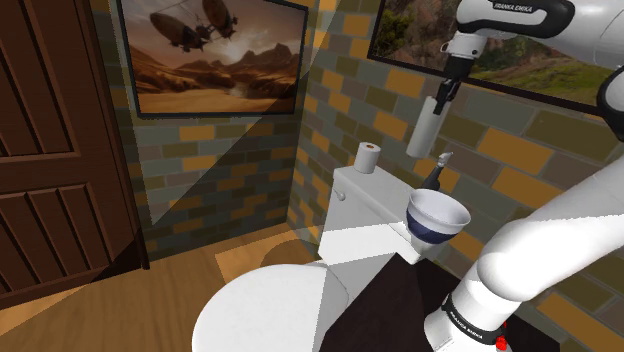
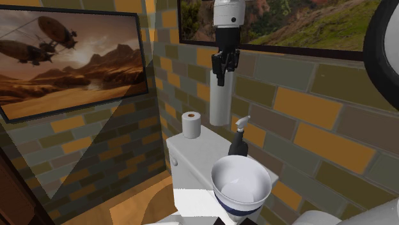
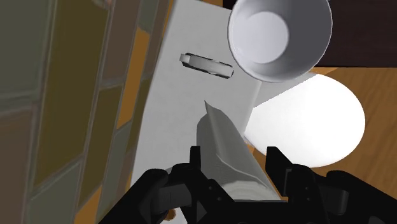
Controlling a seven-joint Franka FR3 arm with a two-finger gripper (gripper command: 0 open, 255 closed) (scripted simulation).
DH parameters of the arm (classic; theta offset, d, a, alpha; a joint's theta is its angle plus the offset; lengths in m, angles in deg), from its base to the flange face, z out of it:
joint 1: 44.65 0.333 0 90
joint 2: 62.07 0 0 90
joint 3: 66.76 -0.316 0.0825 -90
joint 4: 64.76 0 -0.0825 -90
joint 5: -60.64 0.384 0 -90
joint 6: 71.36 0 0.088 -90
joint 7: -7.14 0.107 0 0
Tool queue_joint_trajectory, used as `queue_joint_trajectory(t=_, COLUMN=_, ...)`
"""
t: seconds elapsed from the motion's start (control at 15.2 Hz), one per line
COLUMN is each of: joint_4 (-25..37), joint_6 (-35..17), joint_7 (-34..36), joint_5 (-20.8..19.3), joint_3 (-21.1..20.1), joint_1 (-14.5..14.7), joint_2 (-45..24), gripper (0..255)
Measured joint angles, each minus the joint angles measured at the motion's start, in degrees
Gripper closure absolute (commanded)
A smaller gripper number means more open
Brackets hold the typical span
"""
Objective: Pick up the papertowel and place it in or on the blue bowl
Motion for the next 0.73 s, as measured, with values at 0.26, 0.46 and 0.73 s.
queue_joint_trajectory(t=0.26, joint_4=-4.55, joint_6=3.39, joint_7=2.18, joint_5=-2.36, joint_3=-2.82, joint_1=-0.76, joint_2=8.13, gripper=255)
queue_joint_trajectory(t=0.46, joint_4=-6.98, joint_6=6.81, joint_7=3.37, joint_5=-3.53, joint_3=-5.0, joint_1=-1.62, joint_2=13.99, gripper=255)
queue_joint_trajectory(t=0.73, joint_4=-8.45, joint_6=11.76, joint_7=4.05, joint_5=-4.38, joint_3=-7.34, joint_1=-2.81, joint_2=20.27, gripper=255)
